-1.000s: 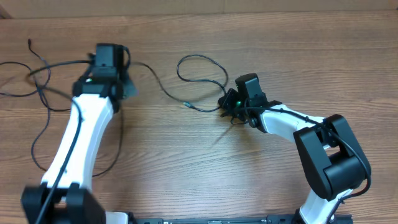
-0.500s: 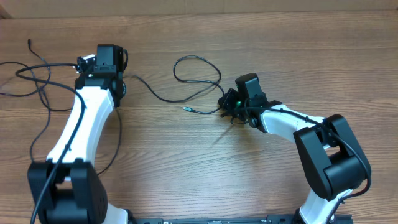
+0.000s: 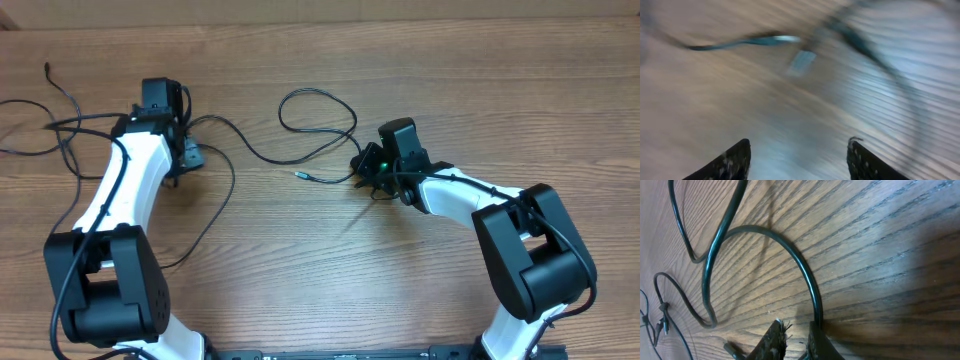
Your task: Untangle cables
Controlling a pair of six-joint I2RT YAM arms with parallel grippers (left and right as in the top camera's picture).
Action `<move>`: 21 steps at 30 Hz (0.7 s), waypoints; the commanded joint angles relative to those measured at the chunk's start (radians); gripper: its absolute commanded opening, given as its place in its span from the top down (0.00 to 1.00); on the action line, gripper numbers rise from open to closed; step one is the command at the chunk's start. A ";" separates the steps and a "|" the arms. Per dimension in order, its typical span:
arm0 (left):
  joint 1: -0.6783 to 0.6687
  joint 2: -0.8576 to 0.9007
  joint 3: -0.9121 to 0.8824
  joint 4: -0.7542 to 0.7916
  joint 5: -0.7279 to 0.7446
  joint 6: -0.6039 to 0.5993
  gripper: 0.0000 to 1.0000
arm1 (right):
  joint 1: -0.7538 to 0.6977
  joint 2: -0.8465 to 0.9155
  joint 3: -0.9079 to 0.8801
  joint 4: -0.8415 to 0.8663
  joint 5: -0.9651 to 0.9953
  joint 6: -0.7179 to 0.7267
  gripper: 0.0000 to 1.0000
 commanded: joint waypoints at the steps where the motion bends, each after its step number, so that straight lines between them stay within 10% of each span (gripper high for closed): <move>1: -0.045 -0.003 0.036 0.026 0.385 0.124 0.36 | 0.004 0.011 -0.001 0.006 -0.023 -0.001 0.81; 10: -0.258 0.000 0.035 0.195 0.491 0.283 0.25 | -0.024 -0.041 0.004 -0.014 -0.159 -0.111 0.87; 21: -0.464 0.109 0.033 0.413 0.292 0.291 0.20 | -0.076 -0.142 0.004 -0.279 0.135 0.022 0.96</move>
